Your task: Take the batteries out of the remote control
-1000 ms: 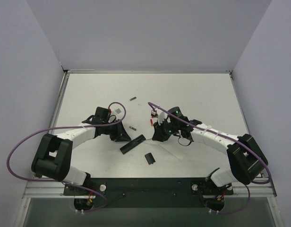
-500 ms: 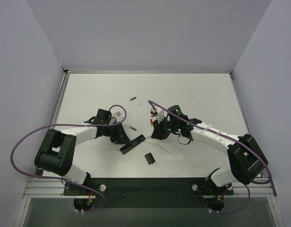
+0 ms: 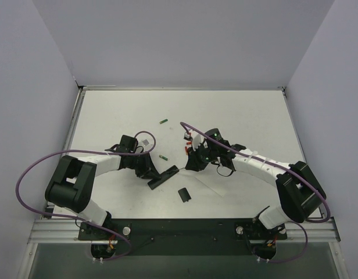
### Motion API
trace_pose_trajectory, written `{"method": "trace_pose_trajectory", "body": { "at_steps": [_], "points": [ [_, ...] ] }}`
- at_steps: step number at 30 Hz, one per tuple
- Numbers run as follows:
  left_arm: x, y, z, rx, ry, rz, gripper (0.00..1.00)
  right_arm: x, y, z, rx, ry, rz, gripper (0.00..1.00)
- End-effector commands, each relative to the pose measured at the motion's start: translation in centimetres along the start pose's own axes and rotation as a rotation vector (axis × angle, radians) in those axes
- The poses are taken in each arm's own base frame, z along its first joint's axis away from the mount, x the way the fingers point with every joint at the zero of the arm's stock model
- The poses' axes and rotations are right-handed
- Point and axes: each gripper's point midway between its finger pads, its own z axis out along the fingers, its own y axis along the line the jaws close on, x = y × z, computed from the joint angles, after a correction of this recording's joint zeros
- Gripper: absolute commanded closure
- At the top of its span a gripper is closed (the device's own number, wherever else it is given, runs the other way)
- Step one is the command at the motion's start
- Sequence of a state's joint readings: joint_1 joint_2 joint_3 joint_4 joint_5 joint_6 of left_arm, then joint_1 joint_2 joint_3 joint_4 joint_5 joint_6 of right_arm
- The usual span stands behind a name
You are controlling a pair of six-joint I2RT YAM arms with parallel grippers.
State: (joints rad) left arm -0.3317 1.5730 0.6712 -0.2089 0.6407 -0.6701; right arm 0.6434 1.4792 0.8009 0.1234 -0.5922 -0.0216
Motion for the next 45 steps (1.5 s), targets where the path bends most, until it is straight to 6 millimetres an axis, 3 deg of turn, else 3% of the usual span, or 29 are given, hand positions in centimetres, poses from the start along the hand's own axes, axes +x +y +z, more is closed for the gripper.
{"method": "trace_pose_trajectory", "body": {
  "at_steps": [1, 37, 45],
  "points": [
    [-0.7, 0.1, 0.3, -0.002, -0.018, 0.013, 0.78, -1.9, 0.7, 0.1, -0.03, -0.034, -0.015, 1.0],
    [-0.6, 0.1, 0.3, -0.001, -0.011, 0.003, 0.78, -0.1, -1.1, 1.3, 0.026, 0.053, 0.002, 1.0],
    [-1.1, -0.7, 0.0, 0.013, -0.021, 0.008, 0.78, -2.6, -0.8, 0.4, 0.034, 0.015, -0.022, 1.0]
  ]
}}
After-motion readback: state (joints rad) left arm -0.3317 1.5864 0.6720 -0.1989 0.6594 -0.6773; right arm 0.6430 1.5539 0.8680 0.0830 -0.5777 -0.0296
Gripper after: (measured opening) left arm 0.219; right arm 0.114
